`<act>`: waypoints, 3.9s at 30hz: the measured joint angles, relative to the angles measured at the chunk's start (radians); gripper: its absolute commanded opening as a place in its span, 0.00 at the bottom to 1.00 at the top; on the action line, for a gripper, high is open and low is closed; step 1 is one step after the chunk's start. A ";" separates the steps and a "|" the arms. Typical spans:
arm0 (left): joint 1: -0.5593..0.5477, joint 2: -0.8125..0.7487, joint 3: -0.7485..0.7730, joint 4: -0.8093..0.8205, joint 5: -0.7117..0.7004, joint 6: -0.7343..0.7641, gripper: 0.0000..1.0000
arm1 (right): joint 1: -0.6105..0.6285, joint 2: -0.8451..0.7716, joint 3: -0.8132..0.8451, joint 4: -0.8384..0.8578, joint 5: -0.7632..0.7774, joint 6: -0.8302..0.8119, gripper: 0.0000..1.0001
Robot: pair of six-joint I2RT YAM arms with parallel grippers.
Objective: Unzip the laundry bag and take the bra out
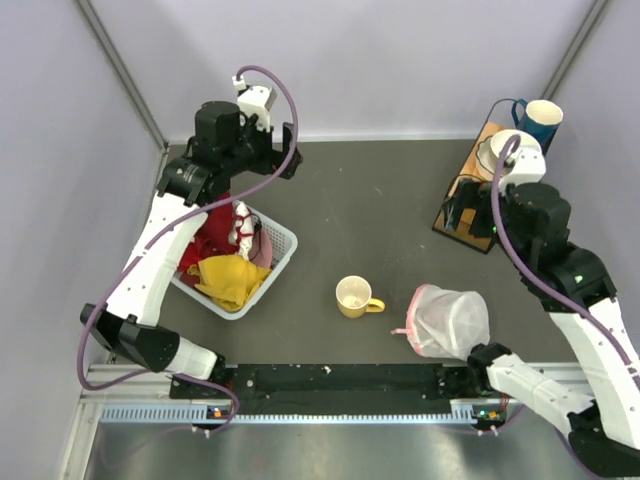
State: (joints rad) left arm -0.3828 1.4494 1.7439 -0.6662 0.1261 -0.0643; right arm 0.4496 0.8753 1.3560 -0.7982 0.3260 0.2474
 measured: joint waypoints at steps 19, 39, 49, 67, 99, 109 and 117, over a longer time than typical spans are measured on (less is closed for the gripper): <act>-0.130 -0.103 -0.333 0.085 -0.127 -0.163 0.99 | 0.143 0.085 -0.380 -0.069 -0.095 0.333 0.97; -0.130 -0.149 -0.375 0.135 -0.176 -0.218 0.99 | 0.371 0.234 -0.598 -0.051 0.106 0.724 0.00; -0.130 -0.136 -0.360 0.116 -0.192 -0.199 0.99 | 0.372 0.152 -0.353 -0.085 0.145 0.587 0.00; 0.032 -0.095 -0.259 0.000 -0.207 -0.182 0.99 | 0.095 0.307 -0.435 0.835 -0.293 0.504 0.81; 0.104 -0.068 -0.424 0.090 0.239 -0.329 0.99 | 0.275 0.643 -0.247 0.461 -0.140 0.472 0.67; 0.104 -0.110 -0.457 0.104 0.252 -0.343 0.99 | 0.274 0.661 -0.191 0.436 -0.092 0.498 0.00; 0.104 -0.123 -0.517 0.182 0.330 -0.413 0.99 | 0.274 0.561 -0.175 0.415 -0.102 0.483 0.00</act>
State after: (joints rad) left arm -0.2787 1.3262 1.2266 -0.4839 0.4557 -0.4774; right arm 0.7235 1.4364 1.1805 -0.3828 0.2241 0.7303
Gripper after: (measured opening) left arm 0.990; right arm 0.014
